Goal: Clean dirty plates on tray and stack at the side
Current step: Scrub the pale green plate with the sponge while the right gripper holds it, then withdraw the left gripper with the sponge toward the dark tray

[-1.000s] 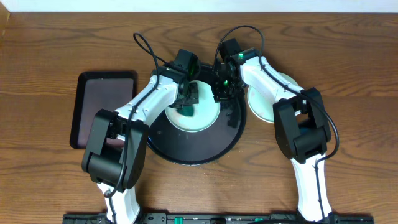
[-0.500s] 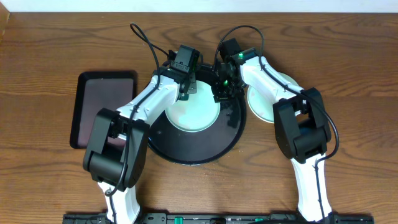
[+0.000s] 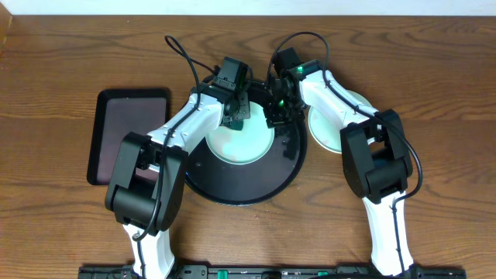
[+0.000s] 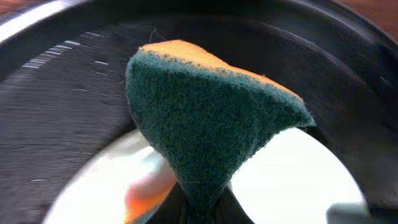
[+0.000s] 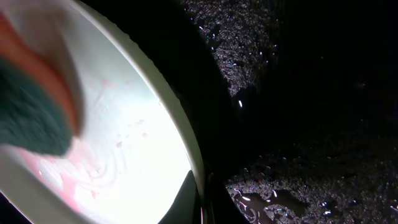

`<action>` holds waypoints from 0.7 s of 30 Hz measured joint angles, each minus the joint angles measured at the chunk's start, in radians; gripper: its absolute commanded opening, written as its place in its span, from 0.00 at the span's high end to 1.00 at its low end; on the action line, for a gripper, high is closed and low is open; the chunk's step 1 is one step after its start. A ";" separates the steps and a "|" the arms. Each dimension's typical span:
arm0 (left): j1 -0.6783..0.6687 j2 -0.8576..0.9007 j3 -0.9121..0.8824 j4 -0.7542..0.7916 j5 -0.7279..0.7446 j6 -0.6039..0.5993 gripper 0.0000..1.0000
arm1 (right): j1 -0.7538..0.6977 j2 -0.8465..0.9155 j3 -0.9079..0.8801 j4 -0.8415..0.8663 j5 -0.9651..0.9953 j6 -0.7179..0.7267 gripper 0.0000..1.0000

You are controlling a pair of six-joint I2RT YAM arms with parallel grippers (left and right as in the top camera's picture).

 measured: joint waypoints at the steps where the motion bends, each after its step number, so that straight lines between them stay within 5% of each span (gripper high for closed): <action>1: 0.000 0.000 0.000 -0.001 0.026 0.014 0.92 | 0.000 0.000 0.000 0.000 0.000 0.000 0.99; 10: 0.043 -0.062 0.000 -0.142 0.051 0.078 0.93 | 0.000 0.000 0.000 0.000 0.000 0.000 0.99; 21: 0.338 -0.422 0.043 -0.349 -0.105 0.058 0.92 | 0.001 0.000 0.000 0.000 -0.001 -0.005 0.99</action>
